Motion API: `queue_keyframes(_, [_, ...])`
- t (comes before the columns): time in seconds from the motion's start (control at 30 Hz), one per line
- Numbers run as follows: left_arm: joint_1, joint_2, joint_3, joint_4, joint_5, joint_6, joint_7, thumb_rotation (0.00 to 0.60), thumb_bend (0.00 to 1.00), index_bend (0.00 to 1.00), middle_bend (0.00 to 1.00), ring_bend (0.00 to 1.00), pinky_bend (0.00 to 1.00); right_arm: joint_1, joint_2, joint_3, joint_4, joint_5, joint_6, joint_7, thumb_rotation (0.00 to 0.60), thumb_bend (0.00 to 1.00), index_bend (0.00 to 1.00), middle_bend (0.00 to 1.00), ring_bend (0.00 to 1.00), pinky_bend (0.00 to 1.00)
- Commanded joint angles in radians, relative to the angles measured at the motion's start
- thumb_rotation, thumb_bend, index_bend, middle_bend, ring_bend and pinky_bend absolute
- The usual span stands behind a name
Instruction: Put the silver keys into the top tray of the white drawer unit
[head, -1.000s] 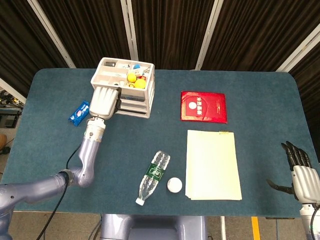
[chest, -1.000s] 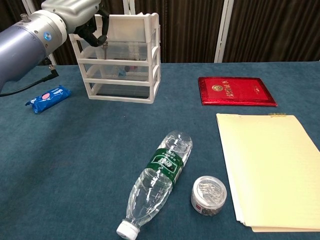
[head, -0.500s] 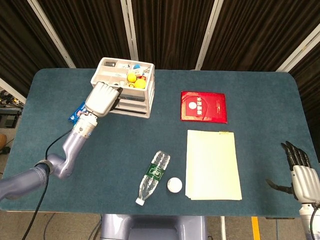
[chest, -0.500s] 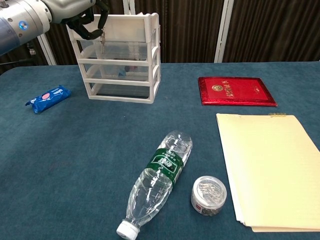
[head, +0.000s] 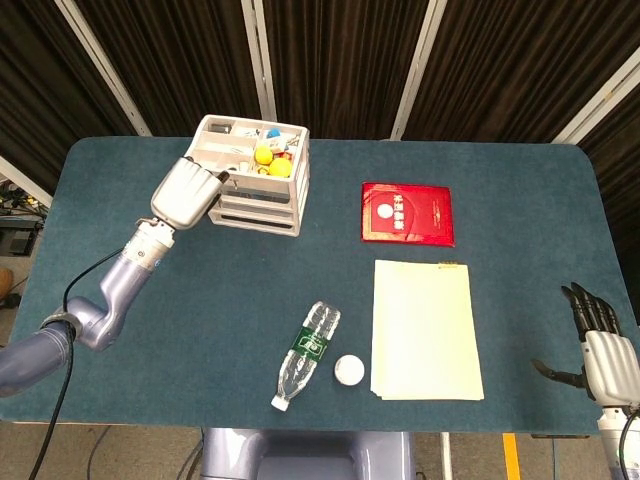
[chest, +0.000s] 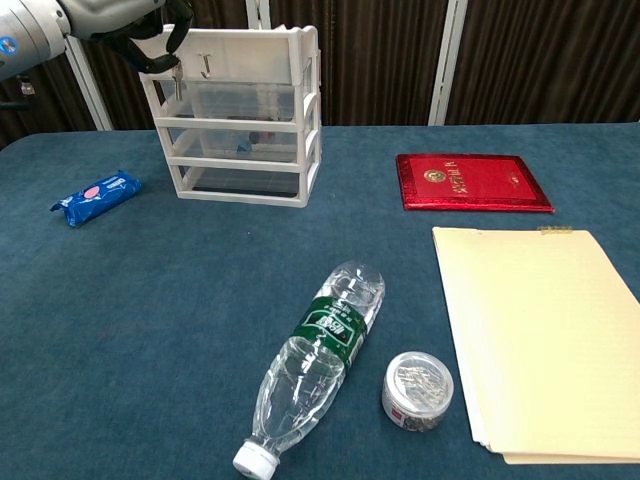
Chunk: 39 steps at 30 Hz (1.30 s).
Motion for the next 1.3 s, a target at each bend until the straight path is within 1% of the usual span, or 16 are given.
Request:
queue_keyframes(0.03, [0.005, -0.011, 0.000, 0.011, 0.000, 0.005, 0.001, 0.600, 0.36, 0.59, 0.95, 0.86, 0.76, 0.000, 0.000, 0.000, 0.000, 0.000, 0.000, 0.001, 0.600, 0.00, 0.00, 0.00, 0.00, 0.00])
queue_keyframes(0.3, [0.011, -0.061, -0.010, 0.059, 0.010, 0.043, -0.010, 0.600, 0.36, 0.59, 0.95, 0.86, 0.76, 0.000, 0.001, 0.000, 0.001, -0.002, 0.001, 0.003, 0.600, 0.00, 0.00, 0.00, 0.00, 0.00])
queue_keyframes(0.43, [0.011, -0.082, -0.012, 0.086, 0.017, 0.055, -0.012, 0.600, 0.33, 0.58, 0.95, 0.86, 0.76, -0.001, 0.002, 0.001, 0.001, -0.002, 0.001, 0.006, 0.600, 0.00, 0.00, 0.00, 0.00, 0.00])
queue_keyframes(1.0, [0.014, -0.127, -0.040, 0.125, 0.001, 0.081, 0.007, 0.600, 0.33, 0.56, 0.95, 0.85, 0.76, 0.000, 0.001, 0.001, 0.001, -0.004, 0.002, 0.005, 0.600, 0.00, 0.00, 0.00, 0.00, 0.00])
queue_keyframes(1.3, [0.015, -0.154, -0.053, 0.144, -0.008, 0.096, 0.025, 0.600, 0.27, 0.56, 0.94, 0.85, 0.76, -0.001, 0.002, 0.001, 0.000, -0.005, 0.004, 0.009, 0.600, 0.00, 0.00, 0.00, 0.00, 0.00])
